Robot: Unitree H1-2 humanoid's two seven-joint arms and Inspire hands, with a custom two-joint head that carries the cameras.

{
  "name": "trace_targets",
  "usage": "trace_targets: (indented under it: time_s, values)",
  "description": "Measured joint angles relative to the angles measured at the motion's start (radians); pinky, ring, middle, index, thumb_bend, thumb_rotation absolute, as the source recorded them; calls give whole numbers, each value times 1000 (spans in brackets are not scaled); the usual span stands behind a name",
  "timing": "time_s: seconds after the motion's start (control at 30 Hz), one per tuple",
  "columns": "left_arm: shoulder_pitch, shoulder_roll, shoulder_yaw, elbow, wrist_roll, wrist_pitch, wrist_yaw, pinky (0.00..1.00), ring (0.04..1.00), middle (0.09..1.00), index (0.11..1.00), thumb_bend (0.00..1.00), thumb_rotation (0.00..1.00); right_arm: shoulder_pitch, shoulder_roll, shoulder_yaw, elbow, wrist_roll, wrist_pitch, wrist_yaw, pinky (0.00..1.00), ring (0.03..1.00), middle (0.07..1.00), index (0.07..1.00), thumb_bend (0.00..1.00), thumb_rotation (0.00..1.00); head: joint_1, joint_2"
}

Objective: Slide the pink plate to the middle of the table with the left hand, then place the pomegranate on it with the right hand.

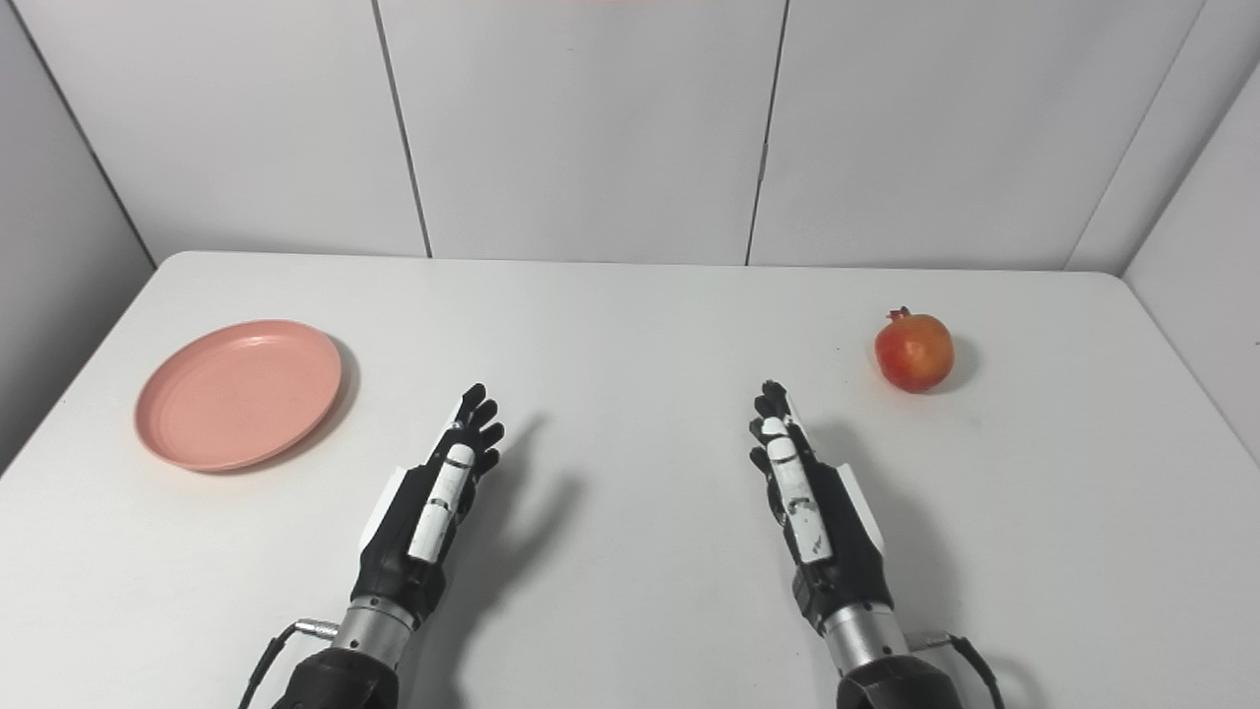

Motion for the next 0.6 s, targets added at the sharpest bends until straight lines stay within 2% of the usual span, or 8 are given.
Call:
trace_targets:
  time_s: [0.6]
  values:
    - [0, 0, 0, 0, -2, 0, 0, 978, 973, 995, 994, 415, 1000, 0, 0, 0, 0, 0, 0, 0, 1000, 1000, 1000, 1000, 197, 1000, 2, -2]
